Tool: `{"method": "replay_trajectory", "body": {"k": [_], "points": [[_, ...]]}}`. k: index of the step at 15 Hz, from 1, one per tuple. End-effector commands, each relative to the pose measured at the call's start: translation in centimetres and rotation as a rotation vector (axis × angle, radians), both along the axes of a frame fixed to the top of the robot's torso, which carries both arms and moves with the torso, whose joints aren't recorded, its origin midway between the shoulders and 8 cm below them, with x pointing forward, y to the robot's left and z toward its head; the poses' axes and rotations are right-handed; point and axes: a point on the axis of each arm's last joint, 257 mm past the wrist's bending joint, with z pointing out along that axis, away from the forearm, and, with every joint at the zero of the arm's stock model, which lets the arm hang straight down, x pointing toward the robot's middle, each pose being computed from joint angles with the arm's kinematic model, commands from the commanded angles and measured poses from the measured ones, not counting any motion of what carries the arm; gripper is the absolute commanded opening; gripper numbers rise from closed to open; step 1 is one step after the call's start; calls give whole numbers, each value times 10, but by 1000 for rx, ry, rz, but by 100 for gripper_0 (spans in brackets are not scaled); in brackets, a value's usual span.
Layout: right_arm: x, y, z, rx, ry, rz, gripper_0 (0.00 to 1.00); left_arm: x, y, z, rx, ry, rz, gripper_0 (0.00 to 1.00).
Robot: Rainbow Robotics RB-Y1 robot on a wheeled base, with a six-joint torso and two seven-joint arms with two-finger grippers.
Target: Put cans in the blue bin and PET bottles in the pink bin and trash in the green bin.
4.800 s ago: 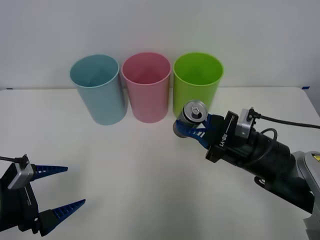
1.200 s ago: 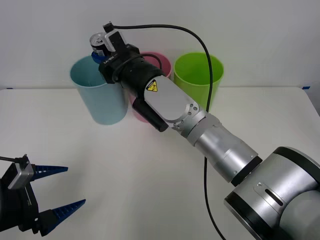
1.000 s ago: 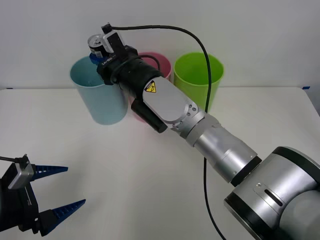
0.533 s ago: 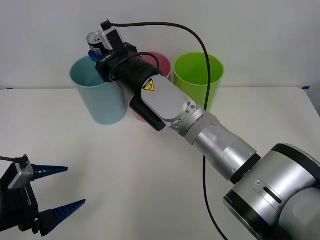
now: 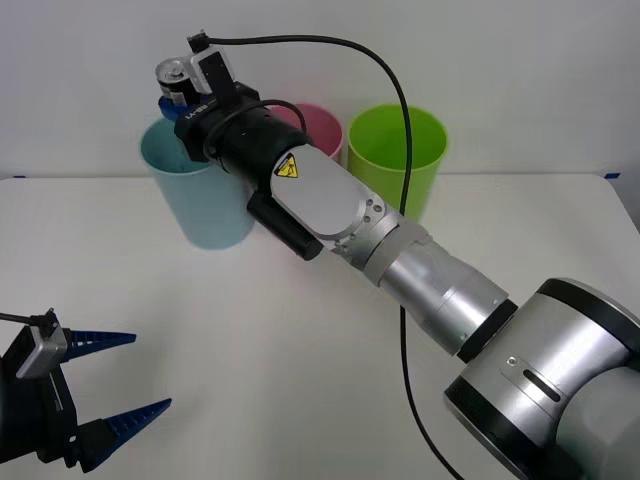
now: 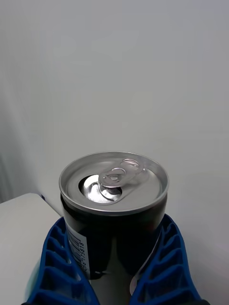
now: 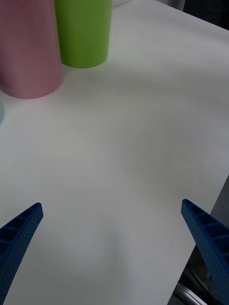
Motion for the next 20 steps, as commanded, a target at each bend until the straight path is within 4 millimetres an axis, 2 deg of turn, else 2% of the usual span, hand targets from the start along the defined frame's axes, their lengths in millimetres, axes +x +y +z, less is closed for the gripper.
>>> {"method": "replay_trajectory", "body": {"k": [1,12,14,20], "points": [[-1,1,-1,-3,-6,-2,0,0,0,0,0,0,0,100],[-2,3,-2,-10,-9,1,0,0,0,0,0,0,0,100],[1,1,-12,-27,2,-8,0,0,0,0,0,0,0,100],[-1,5,-17,-38,6,0,0,0,0,0,0,0,0,100]]}}
